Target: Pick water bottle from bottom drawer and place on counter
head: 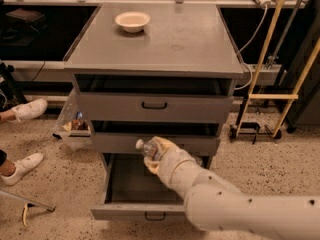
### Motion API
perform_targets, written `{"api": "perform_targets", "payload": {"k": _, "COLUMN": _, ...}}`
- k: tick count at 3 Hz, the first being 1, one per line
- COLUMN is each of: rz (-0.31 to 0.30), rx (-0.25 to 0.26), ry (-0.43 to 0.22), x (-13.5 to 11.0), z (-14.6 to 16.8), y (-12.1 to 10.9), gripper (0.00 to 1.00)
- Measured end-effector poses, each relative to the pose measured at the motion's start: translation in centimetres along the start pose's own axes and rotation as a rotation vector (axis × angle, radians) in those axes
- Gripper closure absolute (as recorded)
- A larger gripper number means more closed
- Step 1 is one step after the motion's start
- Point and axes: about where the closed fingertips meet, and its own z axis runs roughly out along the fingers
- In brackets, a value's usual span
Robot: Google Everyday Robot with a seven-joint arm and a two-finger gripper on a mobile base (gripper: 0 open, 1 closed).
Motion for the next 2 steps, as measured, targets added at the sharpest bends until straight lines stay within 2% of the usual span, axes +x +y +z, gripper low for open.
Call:
{"api": "perform_targets", "payload": {"k": 1, "rz": -0.034, "rx": -0.041, "ry": -0.007, "x": -2.89, "z": -1.94, "y": 2.80, "gripper": 1.00}}
{"api": "perform_targets", "payload": {"k": 2, "rz": -0.034, "rx": -0.041, "ry": -0.007, "x": -2.90, "z": -1.94, "y": 2.80, "gripper": 1.00}}
